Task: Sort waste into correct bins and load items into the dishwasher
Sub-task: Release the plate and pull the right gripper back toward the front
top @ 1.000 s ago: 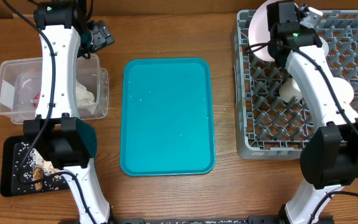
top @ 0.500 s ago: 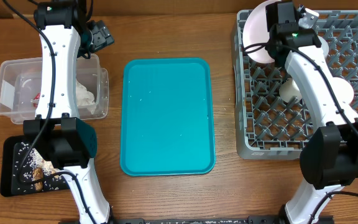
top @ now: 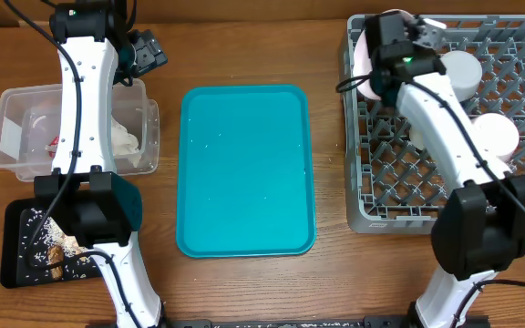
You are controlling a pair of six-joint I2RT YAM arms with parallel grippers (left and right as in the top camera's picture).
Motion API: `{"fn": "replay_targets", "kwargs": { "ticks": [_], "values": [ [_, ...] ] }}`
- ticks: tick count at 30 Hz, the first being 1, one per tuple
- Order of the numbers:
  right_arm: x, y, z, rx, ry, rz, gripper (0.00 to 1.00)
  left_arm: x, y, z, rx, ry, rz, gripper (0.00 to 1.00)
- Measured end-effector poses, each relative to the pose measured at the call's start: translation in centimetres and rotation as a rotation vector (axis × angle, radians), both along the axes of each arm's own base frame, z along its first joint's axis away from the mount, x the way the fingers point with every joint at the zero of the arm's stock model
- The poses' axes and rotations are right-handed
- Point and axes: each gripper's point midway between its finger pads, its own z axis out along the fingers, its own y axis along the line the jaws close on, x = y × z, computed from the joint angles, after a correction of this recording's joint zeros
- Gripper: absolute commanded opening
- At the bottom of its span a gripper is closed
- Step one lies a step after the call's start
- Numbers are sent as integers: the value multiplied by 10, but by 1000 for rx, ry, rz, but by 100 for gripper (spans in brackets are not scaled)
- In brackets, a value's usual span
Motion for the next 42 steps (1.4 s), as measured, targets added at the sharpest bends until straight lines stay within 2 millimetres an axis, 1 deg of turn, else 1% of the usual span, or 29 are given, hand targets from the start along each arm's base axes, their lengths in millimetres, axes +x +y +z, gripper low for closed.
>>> {"fn": "replay_targets", "kwargs": {
  "ticks": [4, 5, 6, 10, 13, 15, 19, 21, 25, 29, 30, 33, 36, 39, 42],
  "values": [
    [-5, 29, -1, -15, 30, 71, 50, 0, 0, 0, 0, 0, 0, 100],
    [-8, 36, -1, -17, 41, 88, 73, 0, 0, 0, 0, 0, 0, 100],
    [-10, 41, -1, -17, 51, 102, 100, 0, 0, 0, 0, 0, 0, 100],
    [-17, 54, 8, -3, 90, 144, 100, 0, 0, 0, 0, 0, 0, 100],
    [-27, 59, 20, 48, 96, 144, 100, 0, 0, 0, 0, 0, 0, 100],
    [-36, 60, 31, 88, 83, 142, 100, 0, 0, 0, 0, 0, 0, 100],
    [-59, 65, 68, 190, 33, 166, 100, 0, 0, 0, 0, 0, 0, 100],
    [-77, 65, 88, 235, 18, 182, 100, 0, 0, 0, 0, 0, 0, 100],
    [-114, 62, 112, 294, 31, 204, 100, 0, 0, 0, 0, 0, 0, 100],
    [-151, 55, 116, 308, 107, 206, 100, 0, 0, 0, 0, 0, 0, 100],
    [-153, 54, 116, 308, 114, 206, 100, 0, 0, 0, 0, 0, 0, 100],
    [-171, 53, 115, 304, 164, 214, 100, 0, 0, 0, 0, 0, 0, 100],
    [-187, 64, 118, 306, 161, 266, 100, 0, 0, 0, 0, 0, 0, 100],
    [-214, 76, 121, 320, 136, 334, 100, 0, 0, 0, 0, 0, 0, 100],
    [-237, 80, 121, 345, 97, 377, 100, 0, 0, 0, 0, 0, 0, 100]
  ]
}}
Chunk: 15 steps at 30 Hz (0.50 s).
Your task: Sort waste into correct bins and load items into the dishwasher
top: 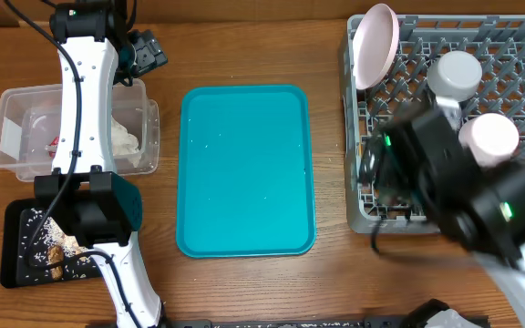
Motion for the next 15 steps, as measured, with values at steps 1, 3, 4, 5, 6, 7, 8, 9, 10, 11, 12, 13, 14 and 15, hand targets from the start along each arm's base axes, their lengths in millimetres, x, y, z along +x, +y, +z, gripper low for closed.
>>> {"fn": "replay_targets", "kwargs": {
  "ticks": [1, 3, 4, 5, 6, 7, 8, 9, 10, 11, 12, 13, 14, 15],
  "values": [
    [-6, 1, 0, 13, -12, 7, 100, 0, 0, 0, 0, 0, 0, 100],
    [-18, 0, -2, 37, -27, 10, 100, 0, 0, 0, 0, 0, 0, 100],
    [-23, -1, -4, 44, -26, 9, 100, 0, 0, 0, 0, 0, 0, 100],
    [-28, -3, -6, 50, -24, 7, 100, 0, 0, 0, 0, 0, 0, 100],
    [-32, -5, -8, 48, -17, 6, 100, 0, 0, 0, 0, 0, 0, 100],
    [-35, -7, -11, 44, -6, -1, 100, 0, 0, 0, 0, 0, 0, 100],
    [-37, -8, -12, 43, 1, -5, 100, 0, 0, 0, 0, 0, 0, 100],
    [-37, -8, -13, 44, 3, -8, 100, 0, 0, 0, 0, 0, 0, 100],
    [-37, -8, -14, 44, 5, -10, 100, 0, 0, 0, 0, 0, 0, 100],
    [-37, -8, -14, 42, 9, -12, 100, 0, 0, 0, 0, 0, 0, 100],
    [-38, -9, -16, 37, 16, -13, 100, 0, 0, 0, 0, 0, 0, 100],
    [-39, -10, -17, 32, 26, -15, 100, 0, 0, 0, 0, 0, 0, 100],
    [-41, -11, -18, 25, 35, -16, 100, 0, 0, 0, 0, 0, 0, 100],
    [-41, -11, -19, 23, 39, -16, 100, 0, 0, 0, 0, 0, 0, 100]
  ]
}}
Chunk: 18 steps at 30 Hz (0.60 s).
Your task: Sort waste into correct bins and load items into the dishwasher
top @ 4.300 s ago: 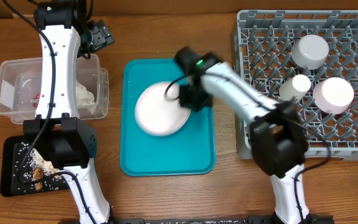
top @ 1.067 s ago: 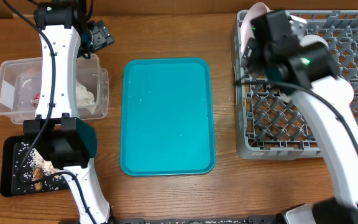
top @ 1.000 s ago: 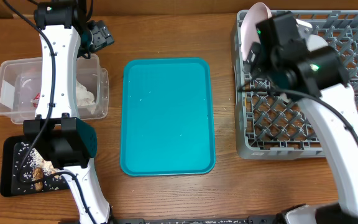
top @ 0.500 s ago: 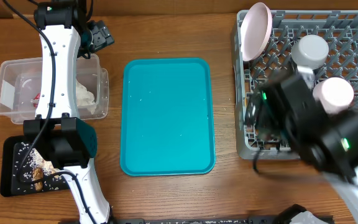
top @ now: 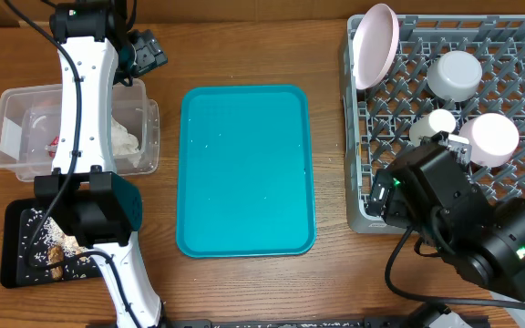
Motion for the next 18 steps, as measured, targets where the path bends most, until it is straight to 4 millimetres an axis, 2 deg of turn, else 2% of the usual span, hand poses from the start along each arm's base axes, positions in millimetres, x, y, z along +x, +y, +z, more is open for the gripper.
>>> {"fn": "replay_targets", "kwargs": {
  "ticks": [9, 18],
  "values": [
    [1, 1, -2, -5, 12, -1, 100, 0, 0, 0, 0, 0, 0, 100],
    [12, 12, -6, 52, -52, 13, 100, 0, 0, 0, 0, 1, 0, 100]
  ]
}}
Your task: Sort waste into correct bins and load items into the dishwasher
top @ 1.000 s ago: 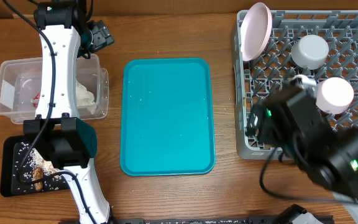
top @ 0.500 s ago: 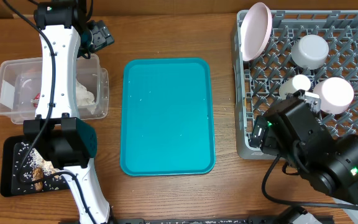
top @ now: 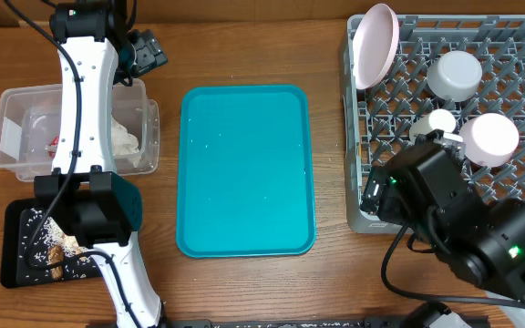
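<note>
The teal tray [top: 246, 169] lies bare in the middle of the table. In the grey dish rack [top: 518, 36] on the right, a pink plate [top: 376, 38] stands on edge at the far-left corner. A grey-white cup [top: 455, 75], a small white cup [top: 440, 121] and a pink cup [top: 490, 138] sit upside down in it. My right arm [top: 449, 223] is folded up close under the camera over the rack's near edge, its fingers hidden. My left gripper [top: 149, 50] hangs at the far left, beyond the clear bin; its jaws are too dark to read.
A clear plastic bin [top: 7, 100] with paper and scraps stands at the left. A black bin [top: 16, 219] with crumbs sits in front of it. The left arm [top: 85, 109] stretches over both bins.
The right arm's bulk has shifted slightly to the left over the rack's near edge. The left arm, the tray and the dishes have not moved.
At first my right gripper was at the pink plate at the rack's far-left corner. Then the arm was back over the rack's near side, with the plate left standing on edge. After that it stayed folded at the near right.
</note>
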You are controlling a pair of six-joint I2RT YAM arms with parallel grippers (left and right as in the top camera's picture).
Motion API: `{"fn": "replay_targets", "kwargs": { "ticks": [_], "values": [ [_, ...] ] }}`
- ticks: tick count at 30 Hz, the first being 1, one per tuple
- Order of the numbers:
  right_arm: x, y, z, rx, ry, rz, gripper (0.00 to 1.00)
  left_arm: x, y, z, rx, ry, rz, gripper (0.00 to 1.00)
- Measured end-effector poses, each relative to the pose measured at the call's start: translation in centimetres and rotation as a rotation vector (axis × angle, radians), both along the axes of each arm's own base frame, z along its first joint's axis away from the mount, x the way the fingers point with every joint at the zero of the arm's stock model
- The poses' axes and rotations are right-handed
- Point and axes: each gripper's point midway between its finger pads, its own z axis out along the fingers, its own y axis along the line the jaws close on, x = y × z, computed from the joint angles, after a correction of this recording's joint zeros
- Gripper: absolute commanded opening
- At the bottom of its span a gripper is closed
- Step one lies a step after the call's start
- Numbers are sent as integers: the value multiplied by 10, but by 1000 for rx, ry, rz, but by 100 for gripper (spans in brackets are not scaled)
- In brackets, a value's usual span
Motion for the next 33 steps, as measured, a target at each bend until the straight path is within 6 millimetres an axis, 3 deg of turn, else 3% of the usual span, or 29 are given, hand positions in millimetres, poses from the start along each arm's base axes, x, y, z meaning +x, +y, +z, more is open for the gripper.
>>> {"fn": "replay_targets", "kwargs": {
  "ticks": [6, 13, 19, 33],
  "values": [
    [33, 18, -12, 61, -244, 141, 100, 0, 0, 0, 1, -1, 0, 100],
    [48, 20, -48, 79, -500, 306, 100, 0, 1, 0, 3, 0, 1, 100],
    [49, 13, -78, 96, -655, 321, 100, 0, 1, 0, 4, -1, 1, 100],
    [34, -1, -111, 111, -866, 292, 100, 0, 1, 0, 3, -1, 1, 100]
  ]
}}
